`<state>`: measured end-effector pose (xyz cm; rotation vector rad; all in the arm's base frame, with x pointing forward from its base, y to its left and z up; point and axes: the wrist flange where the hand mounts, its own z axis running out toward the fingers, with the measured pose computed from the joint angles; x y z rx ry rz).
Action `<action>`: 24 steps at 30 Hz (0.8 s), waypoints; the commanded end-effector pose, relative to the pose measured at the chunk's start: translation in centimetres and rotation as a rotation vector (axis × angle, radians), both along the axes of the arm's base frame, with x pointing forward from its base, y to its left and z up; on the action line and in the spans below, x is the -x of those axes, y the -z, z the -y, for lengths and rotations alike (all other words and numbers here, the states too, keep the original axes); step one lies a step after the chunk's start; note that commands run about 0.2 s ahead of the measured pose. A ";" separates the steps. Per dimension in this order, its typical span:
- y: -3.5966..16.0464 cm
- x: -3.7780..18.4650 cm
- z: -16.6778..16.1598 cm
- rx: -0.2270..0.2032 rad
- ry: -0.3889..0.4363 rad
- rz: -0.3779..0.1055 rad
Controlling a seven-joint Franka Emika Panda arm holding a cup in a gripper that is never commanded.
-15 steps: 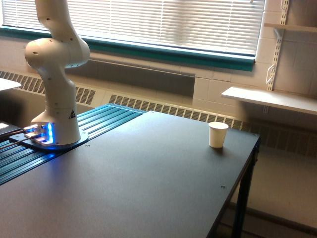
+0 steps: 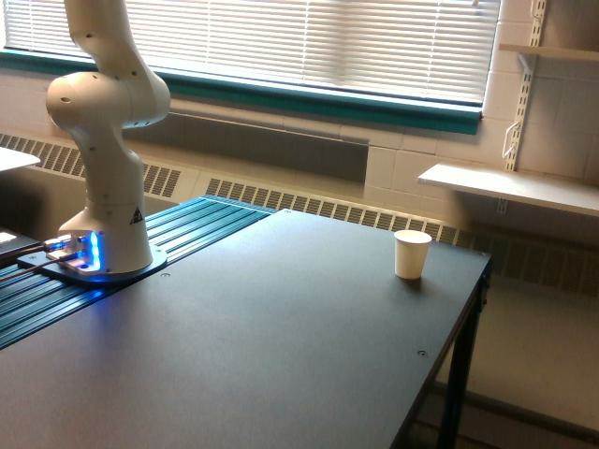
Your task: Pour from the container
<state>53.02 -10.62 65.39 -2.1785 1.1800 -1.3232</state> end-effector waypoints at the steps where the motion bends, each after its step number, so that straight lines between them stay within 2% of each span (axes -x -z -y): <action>1: 4.5 0.1 -2.1 -0.033 -0.053 -0.169; 4: 7.5 0.2 -5.4 -0.061 -0.060 -0.254; 8: 10.2 0.7 -8.3 -0.077 -0.078 -0.321; 10: 11.5 0.9 -10.1 -0.066 -0.099 -0.357; 13: 12.9 1.2 -12.2 -0.080 -0.120 -0.384; 18: 15.3 1.5 -15.8 -0.061 -0.176 -0.445; 22: 17.4 2.2 -17.6 -0.051 -0.193 -0.492; 24: 18.4 2.7 -18.5 -0.032 -0.208 -0.518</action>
